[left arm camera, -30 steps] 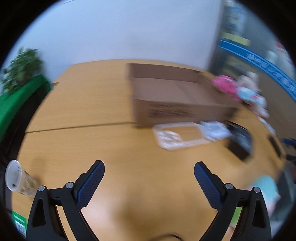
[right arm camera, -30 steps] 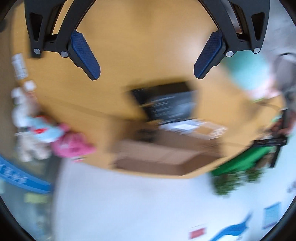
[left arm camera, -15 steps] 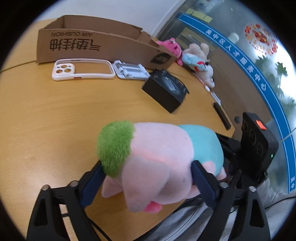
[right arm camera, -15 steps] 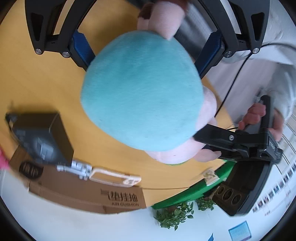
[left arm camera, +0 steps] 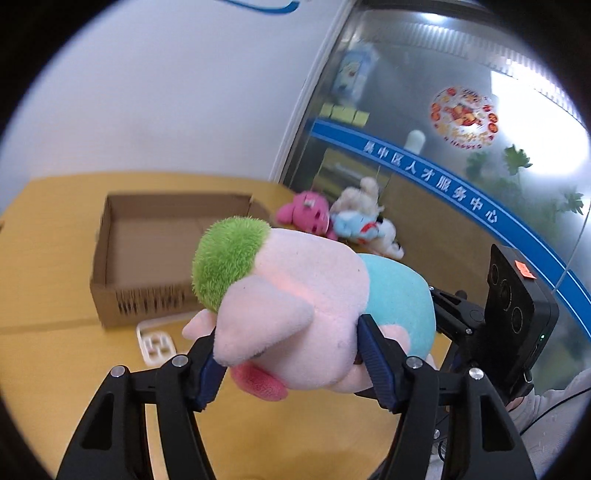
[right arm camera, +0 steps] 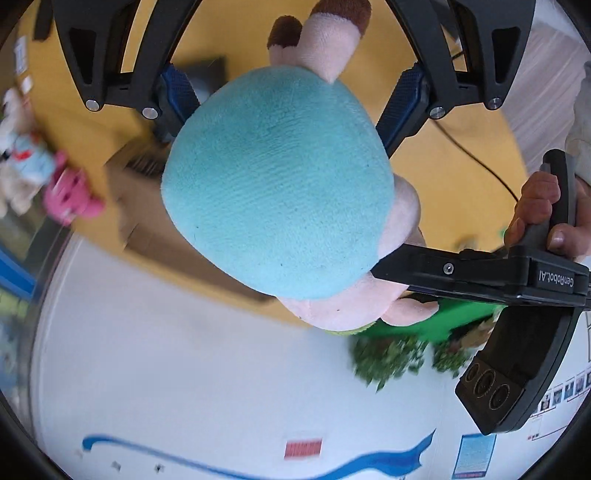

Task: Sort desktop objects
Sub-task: 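Carry the plush pig with both grippers over into the cardboard box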

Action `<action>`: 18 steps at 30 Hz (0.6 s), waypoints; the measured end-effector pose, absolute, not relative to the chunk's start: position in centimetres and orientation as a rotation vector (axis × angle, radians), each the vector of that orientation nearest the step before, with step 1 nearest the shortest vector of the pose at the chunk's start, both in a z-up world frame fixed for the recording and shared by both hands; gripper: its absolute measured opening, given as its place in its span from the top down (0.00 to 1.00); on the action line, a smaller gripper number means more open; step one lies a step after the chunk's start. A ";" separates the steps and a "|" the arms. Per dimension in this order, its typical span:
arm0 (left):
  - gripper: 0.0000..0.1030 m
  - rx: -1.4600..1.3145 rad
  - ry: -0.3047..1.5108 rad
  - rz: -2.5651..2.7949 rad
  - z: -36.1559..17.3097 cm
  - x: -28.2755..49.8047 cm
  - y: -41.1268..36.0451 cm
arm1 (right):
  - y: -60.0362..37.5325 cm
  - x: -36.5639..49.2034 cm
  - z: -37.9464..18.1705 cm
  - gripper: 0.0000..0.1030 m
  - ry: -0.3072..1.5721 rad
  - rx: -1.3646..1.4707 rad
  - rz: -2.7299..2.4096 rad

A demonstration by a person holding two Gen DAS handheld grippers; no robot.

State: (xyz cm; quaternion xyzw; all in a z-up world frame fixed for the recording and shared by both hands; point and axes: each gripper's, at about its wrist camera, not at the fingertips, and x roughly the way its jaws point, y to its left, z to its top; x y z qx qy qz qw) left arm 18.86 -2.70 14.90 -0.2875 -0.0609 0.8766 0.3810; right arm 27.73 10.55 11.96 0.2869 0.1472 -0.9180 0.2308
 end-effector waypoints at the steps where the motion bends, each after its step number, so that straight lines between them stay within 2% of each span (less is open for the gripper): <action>1: 0.37 -0.693 -0.132 2.242 16.0 18.6 -2.7 | 10.5 27.3 13.2 0.17 0.401 0.750 -2.549; 8: 0.37 -0.554 -0.050 2.257 20.4 15.9 -2.6 | 10.3 24.5 17.3 0.17 0.411 0.627 -2.630; 18: 0.37 -0.516 -0.040 2.280 22.7 11.4 -2.8 | 9.8 18.8 19.8 0.17 0.418 0.586 -2.629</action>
